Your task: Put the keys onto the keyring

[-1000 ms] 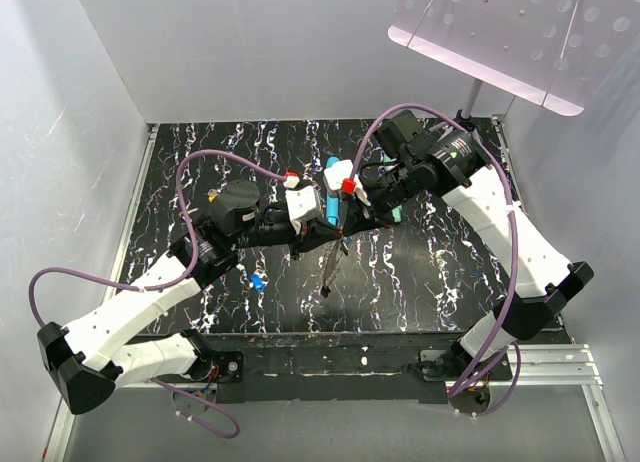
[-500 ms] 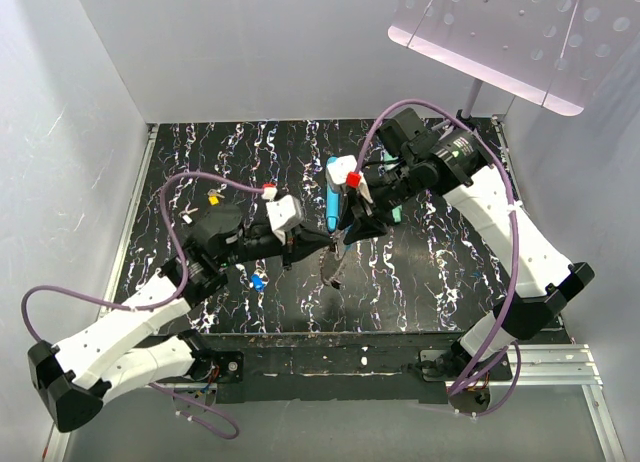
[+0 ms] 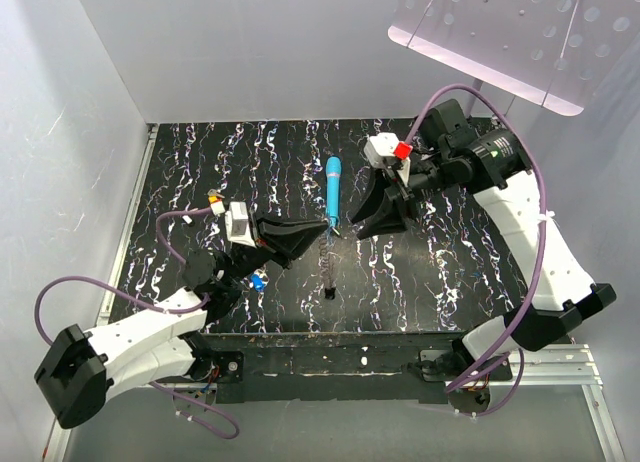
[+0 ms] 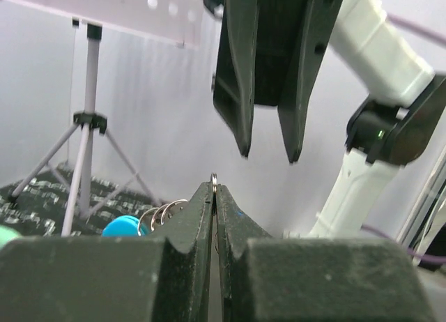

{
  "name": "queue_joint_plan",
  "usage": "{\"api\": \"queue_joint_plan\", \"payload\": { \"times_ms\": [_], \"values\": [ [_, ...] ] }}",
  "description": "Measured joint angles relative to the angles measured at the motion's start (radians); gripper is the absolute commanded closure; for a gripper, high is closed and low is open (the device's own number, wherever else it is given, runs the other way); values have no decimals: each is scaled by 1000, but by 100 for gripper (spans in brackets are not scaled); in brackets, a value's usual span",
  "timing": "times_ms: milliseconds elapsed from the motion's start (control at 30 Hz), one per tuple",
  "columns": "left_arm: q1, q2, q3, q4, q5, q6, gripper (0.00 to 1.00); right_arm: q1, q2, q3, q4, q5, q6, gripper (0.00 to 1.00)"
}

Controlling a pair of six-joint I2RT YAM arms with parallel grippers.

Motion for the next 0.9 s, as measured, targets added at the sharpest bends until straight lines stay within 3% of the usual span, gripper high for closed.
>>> {"api": "queue_joint_plan", "payload": {
  "times_ms": [133,300,900],
  "values": [
    [0,51,0,167,-30,-85,100,-33,-29,-56,0,-73,55,55],
    [0,58,0,259,-38,-133,100,-62,-28,-94,7,-127,156,54],
    [0,80,1,280,-35,-174,100,-15,47,-69,257,-119,462,58]
  ]
}}
